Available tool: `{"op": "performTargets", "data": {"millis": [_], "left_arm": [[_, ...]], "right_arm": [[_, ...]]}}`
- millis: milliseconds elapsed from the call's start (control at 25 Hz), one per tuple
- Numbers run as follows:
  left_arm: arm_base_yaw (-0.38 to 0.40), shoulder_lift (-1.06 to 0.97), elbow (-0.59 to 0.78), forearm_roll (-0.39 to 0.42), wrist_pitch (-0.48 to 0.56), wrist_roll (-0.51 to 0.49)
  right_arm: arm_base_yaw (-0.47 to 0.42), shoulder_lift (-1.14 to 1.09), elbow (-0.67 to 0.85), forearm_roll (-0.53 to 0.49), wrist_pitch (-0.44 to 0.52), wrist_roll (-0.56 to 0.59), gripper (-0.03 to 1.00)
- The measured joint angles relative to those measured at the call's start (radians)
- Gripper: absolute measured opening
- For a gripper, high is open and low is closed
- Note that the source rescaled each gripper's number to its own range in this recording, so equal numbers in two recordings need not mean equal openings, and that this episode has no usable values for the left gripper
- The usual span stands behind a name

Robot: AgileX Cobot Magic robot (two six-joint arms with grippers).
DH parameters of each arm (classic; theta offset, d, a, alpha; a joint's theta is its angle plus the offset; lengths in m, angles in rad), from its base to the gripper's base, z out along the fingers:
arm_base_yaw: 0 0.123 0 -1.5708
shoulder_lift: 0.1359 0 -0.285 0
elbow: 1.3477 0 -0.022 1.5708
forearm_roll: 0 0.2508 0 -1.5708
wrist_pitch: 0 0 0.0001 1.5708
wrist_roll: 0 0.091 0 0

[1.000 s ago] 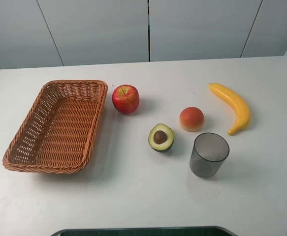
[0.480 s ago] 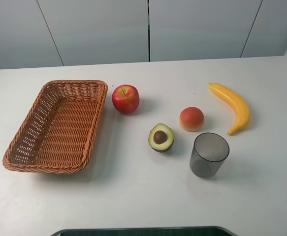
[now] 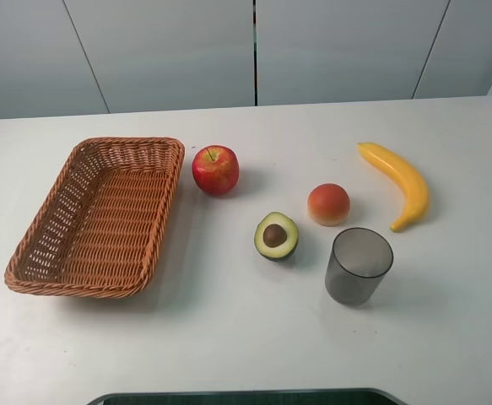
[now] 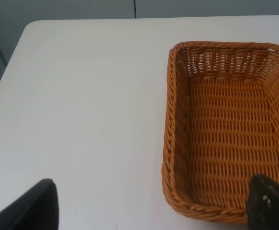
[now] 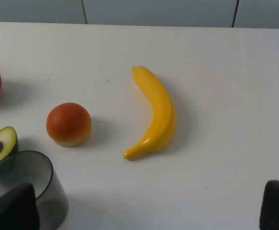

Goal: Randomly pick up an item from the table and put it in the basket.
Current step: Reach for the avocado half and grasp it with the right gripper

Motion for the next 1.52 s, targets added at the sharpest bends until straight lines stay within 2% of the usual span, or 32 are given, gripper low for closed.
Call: {"op": "performTargets", "data": {"millis": [360, 520, 720, 1120, 1360, 1520], "left_arm": [[0.0, 0.0, 0.0, 0.0, 0.0, 0.0], [0.0, 0.0, 0.0, 0.0, 0.0, 0.0], [0.0, 0.0, 0.0, 0.0, 0.0, 0.0], [0.0, 0.0, 0.0, 0.0, 0.0, 0.0], [0.0, 0.0, 0.0, 0.0, 0.0, 0.0], [0.0, 0.0, 0.0, 0.0, 0.0, 0.002]], "right_arm": [[0.0, 0.0, 0.0, -0.002, 0.0, -0.005, 1.0], [0.0, 0.0, -0.004, -0.08, -0.012, -0.082, 1.0], [0.0, 0.0, -0.009, -0.107, -0.008, -0.089, 1.0], [0.0, 0.0, -0.016, -0.055, -0.022, -0.057, 1.0], [0.0, 0.012, -0.062, 0.017, -0.126, -0.056, 1.0], [0.0, 0.12, -0.118, 0.056, -0.14, -0.054, 1.0]]}}
